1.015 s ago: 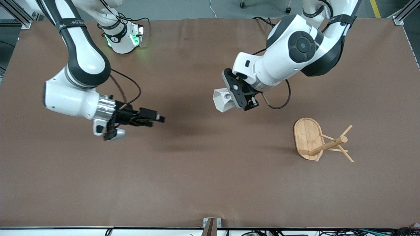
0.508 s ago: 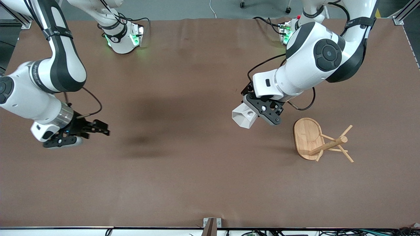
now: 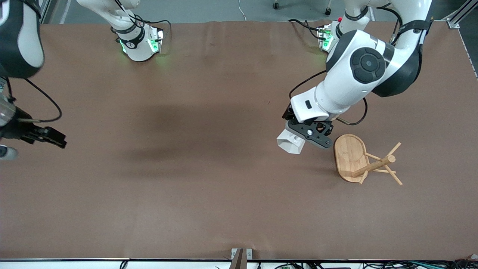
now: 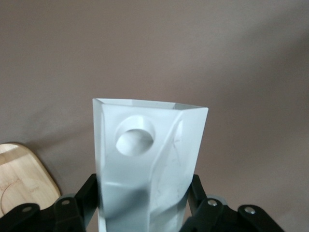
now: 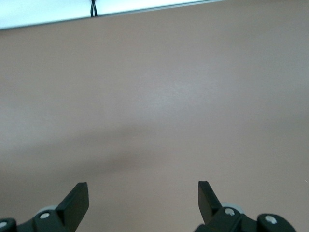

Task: Hang cup on rack
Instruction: 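Lower the cup handle hole onto a rack peg with the left gripper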

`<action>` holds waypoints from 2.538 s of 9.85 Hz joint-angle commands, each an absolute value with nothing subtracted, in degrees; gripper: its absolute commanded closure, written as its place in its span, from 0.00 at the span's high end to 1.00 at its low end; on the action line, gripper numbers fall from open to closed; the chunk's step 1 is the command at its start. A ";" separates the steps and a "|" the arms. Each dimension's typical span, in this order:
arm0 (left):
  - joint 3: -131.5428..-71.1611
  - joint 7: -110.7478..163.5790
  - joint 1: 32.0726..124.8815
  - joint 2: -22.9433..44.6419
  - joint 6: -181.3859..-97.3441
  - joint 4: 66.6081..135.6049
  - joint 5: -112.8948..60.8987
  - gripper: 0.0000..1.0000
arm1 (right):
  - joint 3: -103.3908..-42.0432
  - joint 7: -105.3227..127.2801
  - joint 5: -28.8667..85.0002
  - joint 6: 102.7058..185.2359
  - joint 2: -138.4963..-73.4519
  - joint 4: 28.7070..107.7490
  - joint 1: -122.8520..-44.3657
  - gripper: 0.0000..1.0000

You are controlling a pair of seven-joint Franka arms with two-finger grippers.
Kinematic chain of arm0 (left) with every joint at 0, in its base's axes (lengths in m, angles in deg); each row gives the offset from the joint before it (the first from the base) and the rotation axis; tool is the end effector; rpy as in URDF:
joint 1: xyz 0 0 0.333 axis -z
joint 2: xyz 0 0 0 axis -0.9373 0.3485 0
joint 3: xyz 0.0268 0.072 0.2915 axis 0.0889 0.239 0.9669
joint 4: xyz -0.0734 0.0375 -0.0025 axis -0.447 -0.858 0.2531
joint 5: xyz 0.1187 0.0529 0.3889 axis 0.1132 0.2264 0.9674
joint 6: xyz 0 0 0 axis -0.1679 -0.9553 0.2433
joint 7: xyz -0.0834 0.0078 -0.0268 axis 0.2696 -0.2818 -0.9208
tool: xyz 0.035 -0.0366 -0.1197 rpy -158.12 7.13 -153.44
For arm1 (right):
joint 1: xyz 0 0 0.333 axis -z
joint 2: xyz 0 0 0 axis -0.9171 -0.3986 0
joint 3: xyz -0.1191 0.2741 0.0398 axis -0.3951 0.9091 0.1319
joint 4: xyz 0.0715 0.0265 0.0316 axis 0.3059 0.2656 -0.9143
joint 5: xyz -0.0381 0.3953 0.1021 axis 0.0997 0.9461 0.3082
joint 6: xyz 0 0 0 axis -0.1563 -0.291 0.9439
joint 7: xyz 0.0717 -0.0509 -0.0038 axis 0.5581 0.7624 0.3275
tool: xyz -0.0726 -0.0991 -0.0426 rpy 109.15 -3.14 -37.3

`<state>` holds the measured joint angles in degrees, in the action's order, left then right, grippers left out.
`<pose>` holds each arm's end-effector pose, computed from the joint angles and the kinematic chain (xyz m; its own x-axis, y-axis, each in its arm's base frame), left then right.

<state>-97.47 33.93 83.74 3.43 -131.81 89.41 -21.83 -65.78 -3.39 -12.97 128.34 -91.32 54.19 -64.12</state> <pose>0.5980 -0.3146 0.4441 0.8892 -0.4526 0.0662 -0.4572 -0.8754 0.1569 0.6354 -0.0191 0.5554 0.9793 -0.1661 0.1155 -0.1726 -0.9838 0.0492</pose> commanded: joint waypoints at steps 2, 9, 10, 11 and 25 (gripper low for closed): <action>-97.53 34.18 81.12 4.39 -129.17 90.16 -20.78 0.00 | -66.74 -3.03 -14.23 120.14 -83.14 54.98 -64.49 1.00; -92.88 43.32 77.34 2.01 -131.63 100.62 -21.22 0.01 | -69.82 -2.23 -8.77 114.57 -80.49 53.76 -64.31 1.00; -91.30 44.37 77.42 1.84 -131.28 100.80 -21.31 0.01 | -69.82 -1.10 -8.87 114.57 -80.40 53.76 -64.23 1.00; -90.77 44.47 77.34 1.23 -131.10 101.15 -21.31 0.01 | -69.82 0.66 -8.78 114.48 -80.84 53.67 -64.05 1.00; -86.10 47.37 76.63 2.54 -133.03 101.50 -23.15 0.01 | -69.64 1.38 -8.69 115.62 -80.66 53.76 -64.14 1.00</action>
